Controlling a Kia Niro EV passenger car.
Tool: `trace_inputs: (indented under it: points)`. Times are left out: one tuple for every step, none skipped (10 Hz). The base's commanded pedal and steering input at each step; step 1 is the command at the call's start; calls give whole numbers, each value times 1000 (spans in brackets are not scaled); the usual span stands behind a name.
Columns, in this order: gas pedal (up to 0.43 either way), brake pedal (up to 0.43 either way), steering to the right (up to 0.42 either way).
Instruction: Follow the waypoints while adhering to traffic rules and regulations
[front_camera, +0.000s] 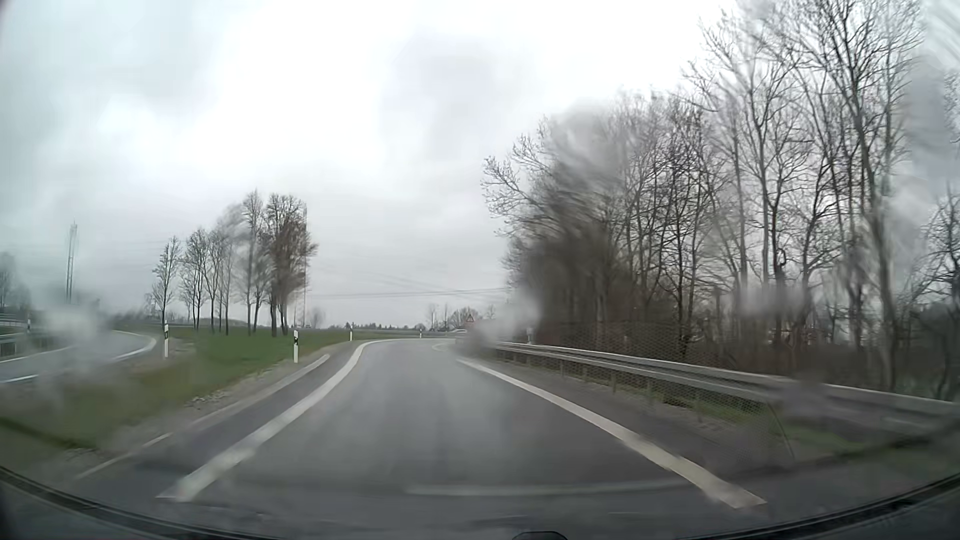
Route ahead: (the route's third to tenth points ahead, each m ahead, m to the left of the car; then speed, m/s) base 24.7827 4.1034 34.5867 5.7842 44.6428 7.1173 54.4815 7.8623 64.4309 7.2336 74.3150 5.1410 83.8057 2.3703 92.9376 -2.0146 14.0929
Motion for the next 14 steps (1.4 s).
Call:
trace_inputs:
  points:
    - [280,0,-71]
    - [280,0,-63]
    - [280,0,-56]
    - [280,0,-52]
    - [280,0,-52]
    - [280,0,-52]
    - [268,0,-52]
    - [260,0,-50]
    - [248,0,-45]
    - [248,0,-37]
    - [248,0,-29]
    - [240,0,-19]
    - [228,0,-11]
    - [228,0,-6]
